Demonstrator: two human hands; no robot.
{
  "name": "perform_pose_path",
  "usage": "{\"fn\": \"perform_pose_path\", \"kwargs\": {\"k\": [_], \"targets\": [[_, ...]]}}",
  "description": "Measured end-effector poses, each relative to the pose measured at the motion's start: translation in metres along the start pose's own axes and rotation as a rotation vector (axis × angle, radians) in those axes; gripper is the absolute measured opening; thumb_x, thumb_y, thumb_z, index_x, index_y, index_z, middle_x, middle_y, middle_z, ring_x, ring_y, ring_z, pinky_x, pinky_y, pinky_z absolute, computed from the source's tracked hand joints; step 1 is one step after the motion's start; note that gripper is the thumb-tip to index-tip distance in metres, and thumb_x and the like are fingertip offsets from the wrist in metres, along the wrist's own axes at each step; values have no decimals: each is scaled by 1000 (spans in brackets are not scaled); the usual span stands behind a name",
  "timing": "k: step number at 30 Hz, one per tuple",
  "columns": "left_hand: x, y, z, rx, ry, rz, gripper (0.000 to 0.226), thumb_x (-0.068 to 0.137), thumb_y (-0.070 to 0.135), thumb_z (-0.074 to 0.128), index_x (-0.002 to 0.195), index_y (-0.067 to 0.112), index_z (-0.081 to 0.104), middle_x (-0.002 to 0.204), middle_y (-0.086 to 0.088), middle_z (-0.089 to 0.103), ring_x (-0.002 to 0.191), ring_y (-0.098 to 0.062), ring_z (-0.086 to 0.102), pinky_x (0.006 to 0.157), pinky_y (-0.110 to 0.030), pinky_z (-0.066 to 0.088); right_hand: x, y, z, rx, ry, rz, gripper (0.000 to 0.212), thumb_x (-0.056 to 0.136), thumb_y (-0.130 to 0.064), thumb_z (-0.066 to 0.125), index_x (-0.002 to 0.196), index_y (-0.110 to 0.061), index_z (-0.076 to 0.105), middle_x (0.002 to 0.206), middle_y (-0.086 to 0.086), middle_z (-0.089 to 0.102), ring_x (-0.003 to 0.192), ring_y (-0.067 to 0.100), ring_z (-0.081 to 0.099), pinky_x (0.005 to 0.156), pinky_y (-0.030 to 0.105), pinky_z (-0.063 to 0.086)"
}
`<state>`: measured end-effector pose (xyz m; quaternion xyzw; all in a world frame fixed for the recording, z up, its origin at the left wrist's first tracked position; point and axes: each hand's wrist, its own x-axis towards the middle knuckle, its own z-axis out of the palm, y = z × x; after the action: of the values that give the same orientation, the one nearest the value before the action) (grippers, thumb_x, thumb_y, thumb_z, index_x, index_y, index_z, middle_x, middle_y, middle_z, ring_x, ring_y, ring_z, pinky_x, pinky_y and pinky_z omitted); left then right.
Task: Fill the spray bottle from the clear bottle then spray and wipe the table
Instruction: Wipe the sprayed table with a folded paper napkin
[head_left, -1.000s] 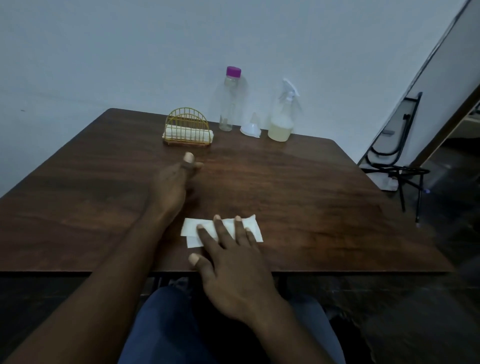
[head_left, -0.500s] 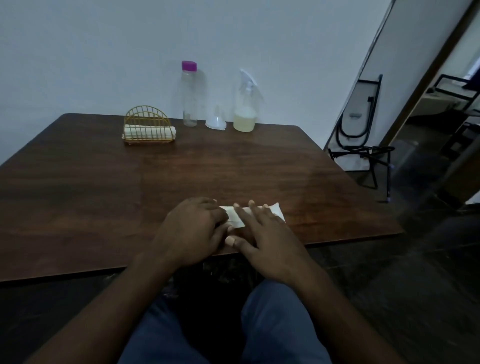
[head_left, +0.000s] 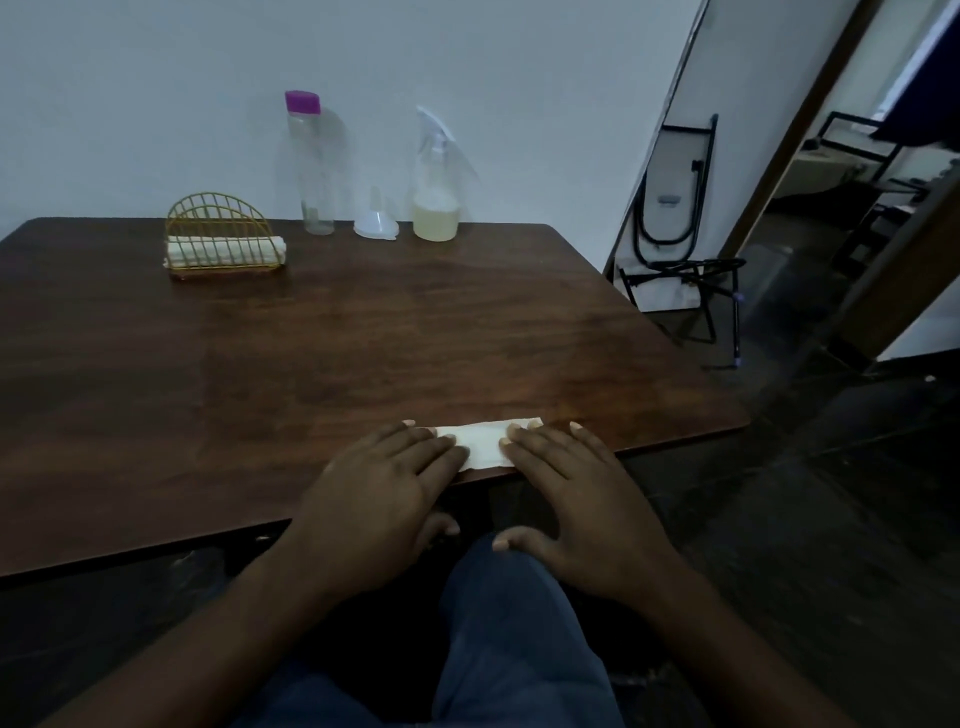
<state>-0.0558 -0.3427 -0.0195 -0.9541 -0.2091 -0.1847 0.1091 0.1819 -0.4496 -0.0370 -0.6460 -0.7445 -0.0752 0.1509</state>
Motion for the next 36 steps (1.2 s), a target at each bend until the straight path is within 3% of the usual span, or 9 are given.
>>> {"fn": "perform_pose_path", "kwargs": {"k": [4,13,16,20,23,26,30,32,36], "targets": [[11,17,12,-26,302,43,25,91,21,65,109,8,77,104,-6,77,88,-30,71,97,-39,45,-13,16,6,-53,326,10,37,91,-27,72,127,-19,74,133,-5,72,117,23,63,106,41,43],[15,44,12,-103,440,59,16,86,7,73,100,6,80,93,-4,77,78,-29,70,92,-38,47,-33,27,12,-33,599,43,14,88,-10,75,98,-17,81,107,-9,78,99,22,63,89,40,45],[13,56,10,-210,433,68,18,89,8,71,104,8,81,99,-2,77,87,-24,71,95,-32,46,-49,32,0,278,544,148,15,82,-8,77,95,-17,77,104,-13,77,102,17,67,86,40,52],[28,89,15,-558,320,-55,18,93,21,72,109,20,79,101,13,75,92,-3,68,82,-19,50,-83,49,-8,947,463,369,4,88,-7,66,91,-6,68,106,-2,80,88,27,74,77,45,59],[50,117,31,-946,158,-321,14,91,21,77,102,30,80,90,28,73,81,10,67,71,-5,45,-104,62,-1,1318,508,675,6,88,-2,62,88,3,60,88,14,70,75,32,58,66,39,47],[72,140,60,-1256,-68,-597,15,89,14,79,94,27,80,90,14,78,81,-5,74,75,-22,56,-123,74,14,1600,501,1023,9,98,-1,53,96,-3,62,99,25,63,91,36,59,76,44,51],[93,155,93,-1539,-260,-889,18,88,1,76,101,14,77,94,-6,80,89,-29,77,90,-54,60,-147,88,31,1696,366,1175,31,85,-34,68,109,-16,66,106,11,74,90,23,73,78,39,59],[100,159,105,-1555,-326,-904,25,86,-1,77,106,14,76,96,-6,80,90,-28,77,89,-53,61,-151,91,40,1622,328,1199,40,81,-34,76,115,-17,66,104,4,76,89,17,73,71,33,60],[107,162,122,-1572,-373,-865,35,84,-9,75,107,18,74,99,-6,79,89,-22,76,74,-32,61,-151,101,54,1492,434,1280,23,94,-9,75,116,-12,69,94,3,78,82,17,72,65,33,60]]}}
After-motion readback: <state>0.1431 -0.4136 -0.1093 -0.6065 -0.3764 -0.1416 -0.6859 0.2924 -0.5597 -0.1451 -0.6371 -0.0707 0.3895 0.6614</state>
